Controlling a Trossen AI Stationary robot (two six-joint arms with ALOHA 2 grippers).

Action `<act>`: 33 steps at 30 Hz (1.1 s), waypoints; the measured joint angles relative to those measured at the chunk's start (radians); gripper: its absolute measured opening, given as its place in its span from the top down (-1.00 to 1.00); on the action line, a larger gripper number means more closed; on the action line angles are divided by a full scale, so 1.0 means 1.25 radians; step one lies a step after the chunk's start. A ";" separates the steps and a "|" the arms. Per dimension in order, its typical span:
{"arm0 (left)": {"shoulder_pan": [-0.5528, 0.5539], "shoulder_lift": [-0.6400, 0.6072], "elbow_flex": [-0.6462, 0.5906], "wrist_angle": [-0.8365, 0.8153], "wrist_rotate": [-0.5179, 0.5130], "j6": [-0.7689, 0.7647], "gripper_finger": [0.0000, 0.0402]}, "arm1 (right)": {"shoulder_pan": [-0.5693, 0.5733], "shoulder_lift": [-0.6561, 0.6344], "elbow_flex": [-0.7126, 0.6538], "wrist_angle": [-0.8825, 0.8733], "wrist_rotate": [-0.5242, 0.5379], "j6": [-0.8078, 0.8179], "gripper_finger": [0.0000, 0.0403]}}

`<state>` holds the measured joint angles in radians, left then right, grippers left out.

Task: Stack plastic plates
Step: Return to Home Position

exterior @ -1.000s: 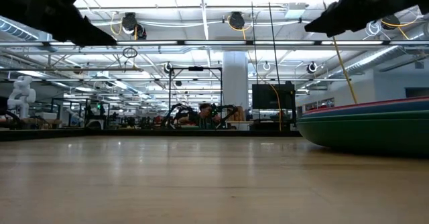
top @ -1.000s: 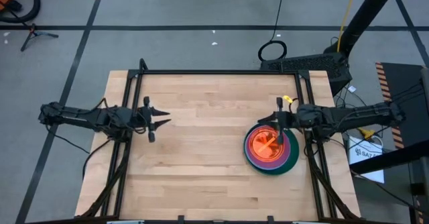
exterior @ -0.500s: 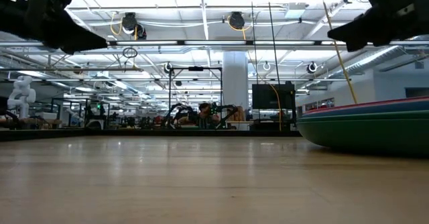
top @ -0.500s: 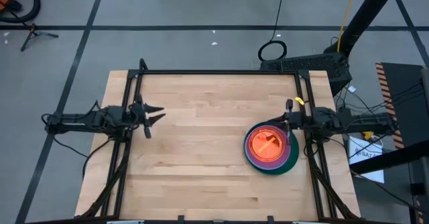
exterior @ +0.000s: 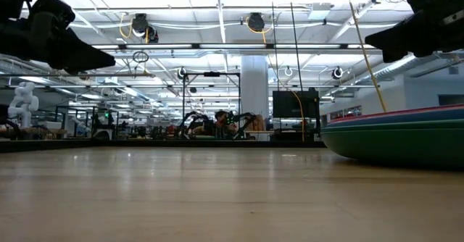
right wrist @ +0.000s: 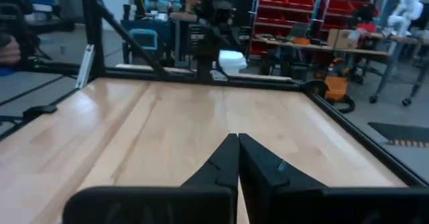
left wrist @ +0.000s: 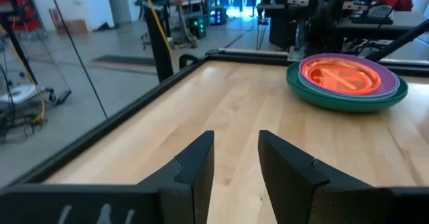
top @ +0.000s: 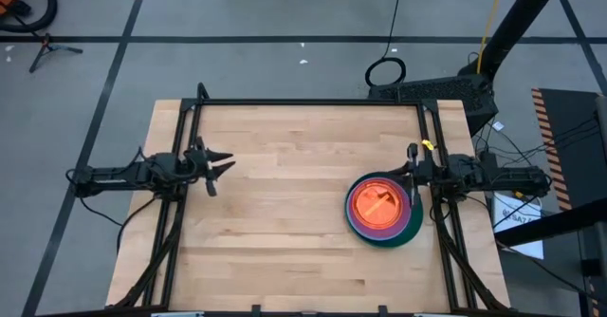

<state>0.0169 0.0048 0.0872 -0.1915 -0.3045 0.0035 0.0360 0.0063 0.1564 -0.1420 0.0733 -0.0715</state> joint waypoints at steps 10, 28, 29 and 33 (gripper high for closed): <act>0.002 0.000 0.001 -0.011 -0.010 -0.001 0.38 | -0.001 -0.003 -0.108 0.245 -0.025 -0.141 0.99; 0.003 0.001 0.002 -0.026 -0.013 0.035 0.38 | -0.002 0.001 -0.104 0.227 -0.060 -0.035 0.99; 0.003 0.001 0.002 -0.026 -0.013 0.035 0.38 | -0.002 0.002 -0.104 0.223 -0.060 -0.036 0.99; 0.002 0.001 0.002 -0.026 -0.013 0.035 0.38 | -0.002 0.002 -0.104 0.225 -0.060 -0.020 0.99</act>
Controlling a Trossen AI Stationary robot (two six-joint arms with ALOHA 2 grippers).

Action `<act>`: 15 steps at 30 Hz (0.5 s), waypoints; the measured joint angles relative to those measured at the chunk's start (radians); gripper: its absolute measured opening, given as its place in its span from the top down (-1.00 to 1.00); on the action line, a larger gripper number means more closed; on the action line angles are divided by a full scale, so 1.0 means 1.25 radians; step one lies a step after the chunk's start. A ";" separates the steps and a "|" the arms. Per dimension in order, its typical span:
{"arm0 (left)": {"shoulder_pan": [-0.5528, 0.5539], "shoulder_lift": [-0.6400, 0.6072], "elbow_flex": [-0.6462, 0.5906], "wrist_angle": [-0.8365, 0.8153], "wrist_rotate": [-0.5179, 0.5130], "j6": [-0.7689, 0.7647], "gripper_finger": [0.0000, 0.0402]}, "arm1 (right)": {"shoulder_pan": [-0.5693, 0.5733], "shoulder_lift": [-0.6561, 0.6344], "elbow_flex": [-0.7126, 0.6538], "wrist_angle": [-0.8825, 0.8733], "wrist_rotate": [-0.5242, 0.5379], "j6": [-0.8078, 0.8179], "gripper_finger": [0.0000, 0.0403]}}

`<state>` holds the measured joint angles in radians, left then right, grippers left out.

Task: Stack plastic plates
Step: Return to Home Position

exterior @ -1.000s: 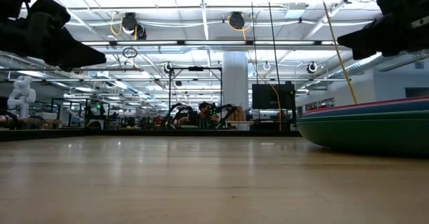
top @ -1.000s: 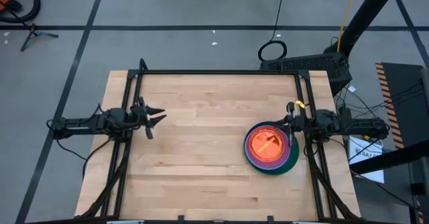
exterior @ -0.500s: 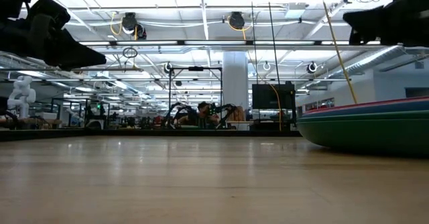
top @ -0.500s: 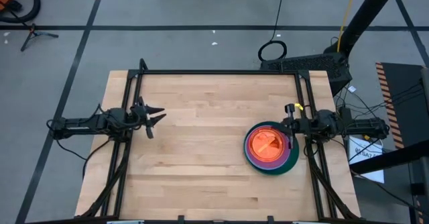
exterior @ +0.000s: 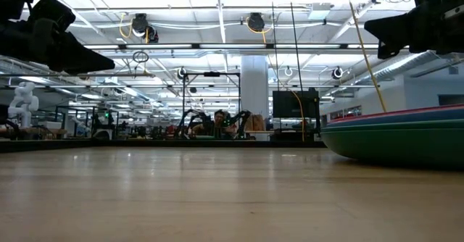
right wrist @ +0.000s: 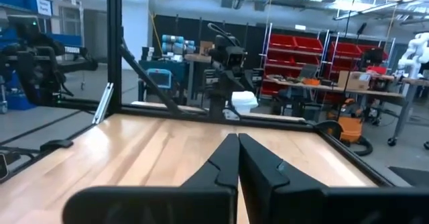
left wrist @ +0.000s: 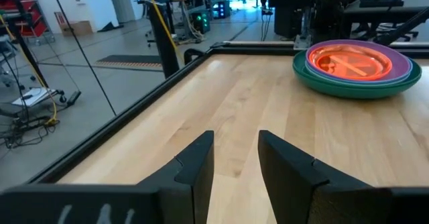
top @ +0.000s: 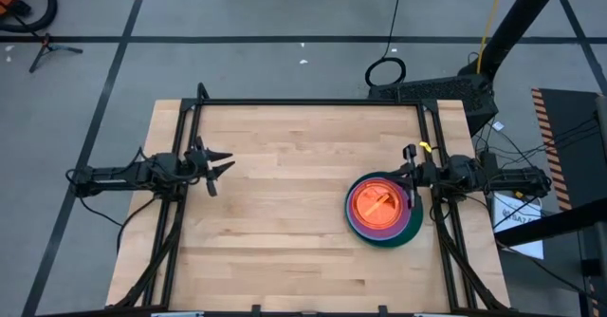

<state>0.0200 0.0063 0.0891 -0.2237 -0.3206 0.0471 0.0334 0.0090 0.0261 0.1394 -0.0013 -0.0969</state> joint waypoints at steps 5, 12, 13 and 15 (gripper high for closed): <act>0.000 0.000 0.000 0.000 0.000 0.000 0.38 | 0.000 0.000 0.000 -0.001 0.000 0.005 0.99; 0.000 0.000 0.000 0.000 0.000 0.000 0.38 | 0.000 0.000 0.000 -0.001 0.000 0.005 0.99; 0.000 0.000 0.000 0.000 0.000 0.000 0.38 | 0.000 0.000 0.000 -0.001 0.000 0.005 0.99; 0.000 0.000 0.000 0.000 0.000 0.000 0.38 | 0.000 0.000 0.000 -0.001 0.000 0.005 0.99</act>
